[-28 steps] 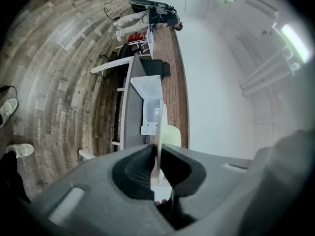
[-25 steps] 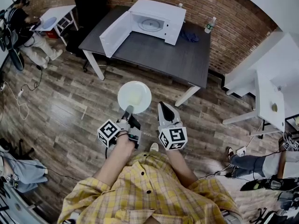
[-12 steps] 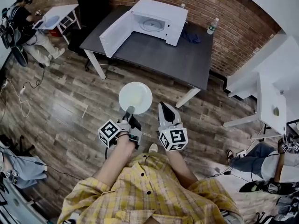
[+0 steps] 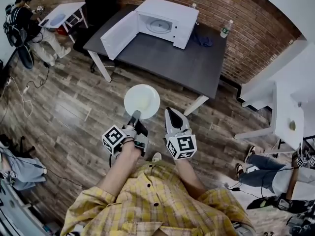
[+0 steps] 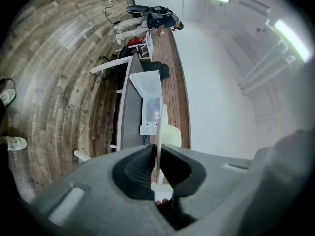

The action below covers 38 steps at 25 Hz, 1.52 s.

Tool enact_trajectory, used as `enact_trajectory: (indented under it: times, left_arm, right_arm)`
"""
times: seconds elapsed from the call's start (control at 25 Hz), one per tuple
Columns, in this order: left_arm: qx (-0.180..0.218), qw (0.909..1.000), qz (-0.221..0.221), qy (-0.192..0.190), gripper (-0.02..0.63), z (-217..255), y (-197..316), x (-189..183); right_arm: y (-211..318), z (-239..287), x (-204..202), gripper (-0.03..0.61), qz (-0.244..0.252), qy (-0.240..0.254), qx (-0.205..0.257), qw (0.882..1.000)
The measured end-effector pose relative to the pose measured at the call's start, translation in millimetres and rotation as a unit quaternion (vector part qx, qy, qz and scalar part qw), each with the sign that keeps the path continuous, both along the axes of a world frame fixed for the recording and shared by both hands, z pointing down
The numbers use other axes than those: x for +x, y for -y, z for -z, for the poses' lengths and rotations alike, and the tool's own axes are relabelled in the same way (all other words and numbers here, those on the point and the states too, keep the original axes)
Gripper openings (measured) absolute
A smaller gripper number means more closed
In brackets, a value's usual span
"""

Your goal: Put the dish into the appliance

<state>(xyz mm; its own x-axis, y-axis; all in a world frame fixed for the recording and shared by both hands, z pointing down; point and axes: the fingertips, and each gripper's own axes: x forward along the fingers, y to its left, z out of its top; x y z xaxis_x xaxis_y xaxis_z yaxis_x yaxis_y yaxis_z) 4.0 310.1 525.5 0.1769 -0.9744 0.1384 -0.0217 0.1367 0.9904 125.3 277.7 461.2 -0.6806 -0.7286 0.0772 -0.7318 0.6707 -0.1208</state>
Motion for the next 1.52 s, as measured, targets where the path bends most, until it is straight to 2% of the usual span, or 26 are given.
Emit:
enact_trajectory:
  times: [0.32, 0.68, 1.12, 1.52]
  left_arm:
    - [0.0, 0.9999, 0.013, 0.002, 0.021, -0.5, 21.6, 17.5]
    - [-0.001, 0.9999, 0.016, -0.001, 0.021, -14.8, 72.1, 7.5]
    - [0.005, 1.0, -0.006, 0.003, 0.021, -18.0, 190.1, -43.4]
    - [-0.008, 0.999, -0.042, 0.01, 0.021, -12.4, 302.4, -104.1]
  right_arm:
    - [22.4, 1.6, 18.6, -0.003, 0.003, 0.011, 0.006, 1.0]
    - [72.9, -17.0, 4.6, -0.003, 0.014, 0.006, -0.007, 1.0]
    - [185.5, -18.7, -49.7, -0.003, 0.008, -0.002, -0.007, 1.0]
    - [295.0, -5.9, -106.4, -0.003, -0.028, 0.001, -0.018, 0.999]
